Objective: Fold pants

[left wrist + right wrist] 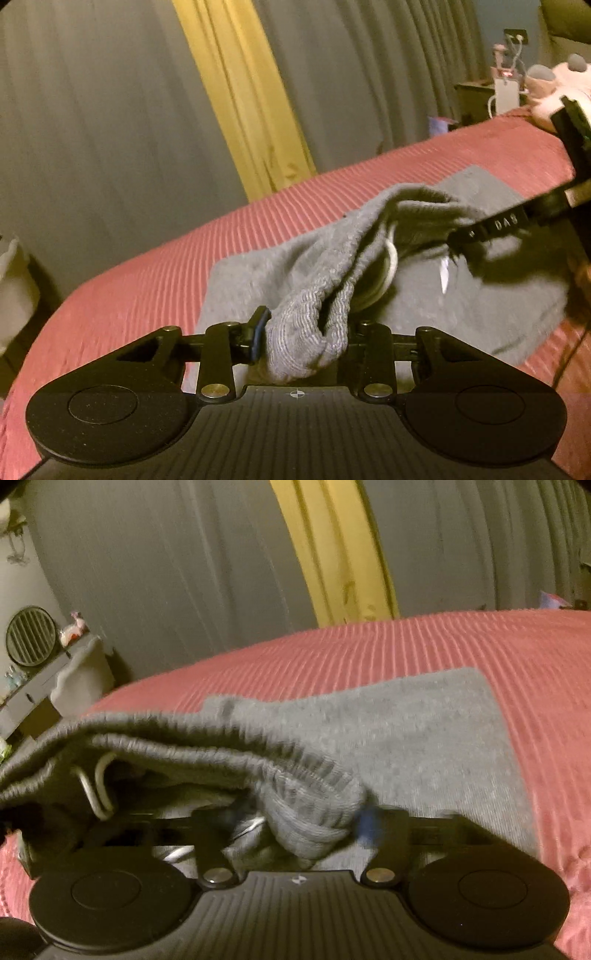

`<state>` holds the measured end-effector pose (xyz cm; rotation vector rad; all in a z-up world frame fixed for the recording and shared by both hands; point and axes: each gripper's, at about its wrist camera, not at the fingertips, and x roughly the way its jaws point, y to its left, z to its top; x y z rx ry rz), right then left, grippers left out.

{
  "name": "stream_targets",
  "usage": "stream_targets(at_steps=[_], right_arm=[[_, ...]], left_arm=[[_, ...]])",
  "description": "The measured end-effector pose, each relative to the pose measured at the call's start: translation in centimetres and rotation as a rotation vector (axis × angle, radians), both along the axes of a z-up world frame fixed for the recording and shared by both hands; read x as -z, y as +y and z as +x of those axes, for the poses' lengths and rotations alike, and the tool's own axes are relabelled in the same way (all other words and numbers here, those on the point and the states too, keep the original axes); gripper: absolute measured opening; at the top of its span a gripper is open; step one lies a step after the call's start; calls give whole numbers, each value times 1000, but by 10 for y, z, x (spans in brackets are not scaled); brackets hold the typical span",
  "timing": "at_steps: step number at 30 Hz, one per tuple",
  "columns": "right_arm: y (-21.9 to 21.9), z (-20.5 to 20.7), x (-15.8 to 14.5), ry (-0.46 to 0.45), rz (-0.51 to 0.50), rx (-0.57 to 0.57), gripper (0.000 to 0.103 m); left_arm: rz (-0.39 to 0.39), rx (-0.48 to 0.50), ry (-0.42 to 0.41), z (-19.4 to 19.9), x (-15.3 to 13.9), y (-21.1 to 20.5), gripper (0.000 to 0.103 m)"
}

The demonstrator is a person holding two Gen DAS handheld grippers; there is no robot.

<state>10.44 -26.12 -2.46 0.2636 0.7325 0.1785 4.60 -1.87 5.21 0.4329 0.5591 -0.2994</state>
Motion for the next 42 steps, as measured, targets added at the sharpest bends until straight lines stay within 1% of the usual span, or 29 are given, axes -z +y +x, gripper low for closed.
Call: stream_targets(at_steps=[1,2,3,5,8,11,13,15,16,17,18,19,20,21,22,23,24,25,26,28,30,31,32,34,36,38,40,41,42], right_arm=[[0,-2,-2,0,13,5,42],[-2,-6,-6,-3,33,11,39],[-5,-12,-11,-8,62,12,31],[-11,-29,-21,-21,135,22,30],[-18,-59,-33,-45,204,42,28],[-37,-85,-42,-64,317,130,28],[-59,-94,-43,-52,414,199,28],[-79,-102,-39,-29,480,266,28],[-88,-107,-34,-14,490,303,28],[-95,-112,-29,-2,478,333,30],[-100,-116,-24,12,429,359,32],[-104,-118,-19,37,384,379,39],[-108,-121,-14,59,345,401,40],[-112,-122,-11,65,349,403,41],[-116,-122,-10,76,380,410,41],[-119,-124,-9,71,417,412,44],[-120,-125,-10,58,433,408,48],[-120,-125,-11,56,432,404,54],[-121,-126,-11,57,433,400,55],[-122,-122,-10,75,442,395,57],[-122,-123,-10,83,463,396,61],[-123,-123,-9,86,478,395,65],[-124,-124,-8,92,500,397,71],[-125,-125,-7,94,550,403,77],[-128,-125,-8,98,584,408,81],[-132,-123,-8,89,645,399,99],[-130,-126,-8,81,703,389,99],[-129,-124,-9,89,703,383,99],[-126,-121,-8,104,672,384,99]], left_arm=[[-25,1,4,2,-2,-2,37],[-47,9,10,5,-4,-5,36],[-67,19,9,7,-7,-9,35],[-99,39,-4,10,-16,-19,33],[-167,85,-21,15,-32,-41,32],[-218,144,-39,18,-47,-76,31],[-263,168,-11,23,-51,-106,31],[-330,191,39,28,-49,-139,32],[-367,201,82,30,-44,-158,37],[-392,206,125,31,-37,-172,46],[-402,213,168,31,-29,-186,52],[-409,224,195,28,-25,-196,57],[-415,233,206,22,-22,-205,63],[-420,239,204,17,-22,-207,68],[-432,241,195,11,-24,-204,79],[-443,227,184,6,-26,-197,85],[-453,208,175,4,-31,-188,86],[-454,180,164,3,-35,-175,92],[-445,148,156,4,-38,-165,95],[-417,57,135,7,-43,-135,95],[-377,-44,136,10,-40,-107,95],[-363,-105,141,12,-38,-91,95],[-356,-167,152,13,-32,-71,95],[-354,-245,191,15,-18,-44,95],[-366,-356,249,16,0,-15,95],[-415,-455,279,12,18,7,95],[-448,-522,258,5,31,20,95],[-447,-548,233,2,38,23,95],[-433,-566,226,1,43,25,95]])
